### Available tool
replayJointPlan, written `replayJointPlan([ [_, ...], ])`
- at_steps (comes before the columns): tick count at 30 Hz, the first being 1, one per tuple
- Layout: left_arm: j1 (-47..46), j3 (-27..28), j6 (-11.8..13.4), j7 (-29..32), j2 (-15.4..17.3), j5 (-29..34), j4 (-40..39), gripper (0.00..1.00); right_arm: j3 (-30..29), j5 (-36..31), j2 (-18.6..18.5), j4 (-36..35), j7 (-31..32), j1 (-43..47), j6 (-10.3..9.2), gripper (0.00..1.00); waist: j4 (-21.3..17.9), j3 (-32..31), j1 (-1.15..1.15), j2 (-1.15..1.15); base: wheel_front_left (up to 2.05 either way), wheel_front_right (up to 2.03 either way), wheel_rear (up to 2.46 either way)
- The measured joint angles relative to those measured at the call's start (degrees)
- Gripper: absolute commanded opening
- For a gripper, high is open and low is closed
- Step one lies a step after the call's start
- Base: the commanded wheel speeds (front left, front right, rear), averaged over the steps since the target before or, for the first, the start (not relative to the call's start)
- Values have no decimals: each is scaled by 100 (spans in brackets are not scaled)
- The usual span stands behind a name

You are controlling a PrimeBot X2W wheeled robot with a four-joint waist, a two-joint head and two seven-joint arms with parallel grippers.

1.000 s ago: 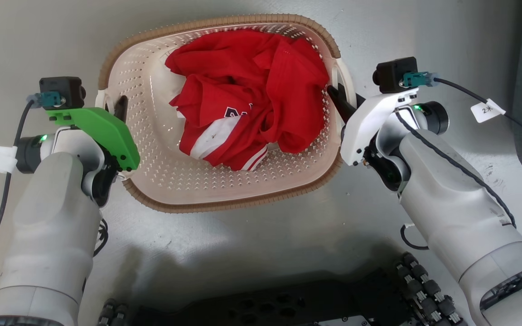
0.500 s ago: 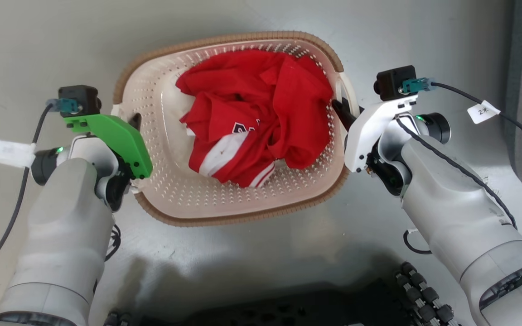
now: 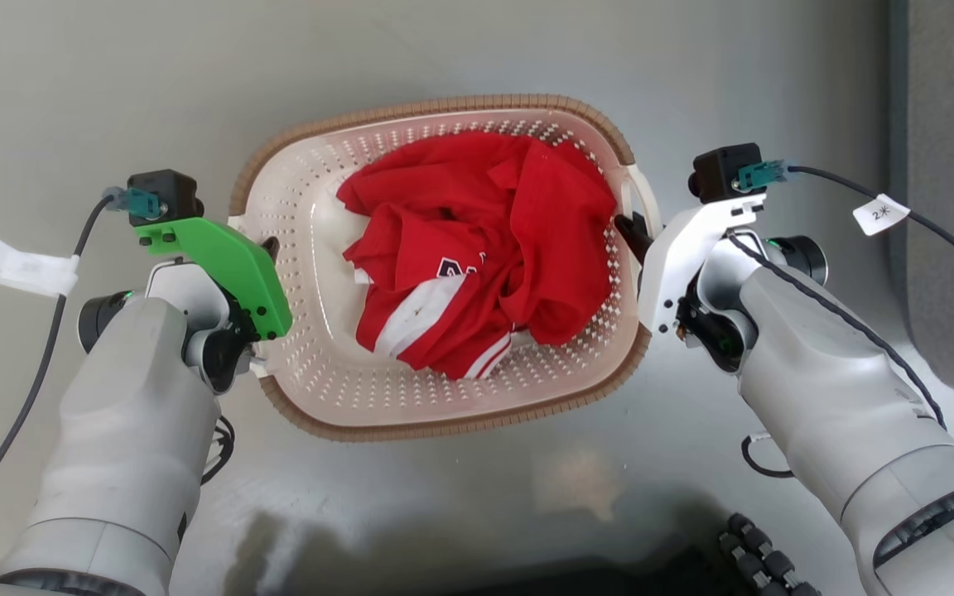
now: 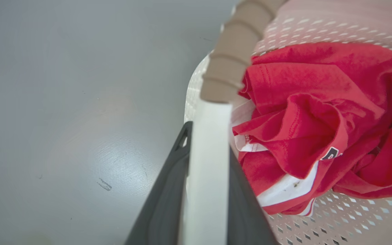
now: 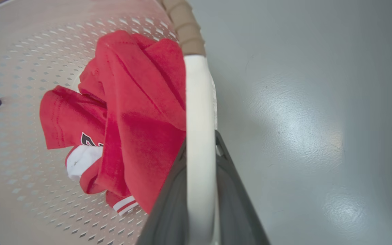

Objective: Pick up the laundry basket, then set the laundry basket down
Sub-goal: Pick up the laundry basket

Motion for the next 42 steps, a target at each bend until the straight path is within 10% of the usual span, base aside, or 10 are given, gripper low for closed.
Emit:
replayJointPlan([
  [42,444,-322,53,1418,9,-1099,293,0,166,1255,42,527,1644,274,2,0,-130,-2361,-1,0,0,0,0],
])
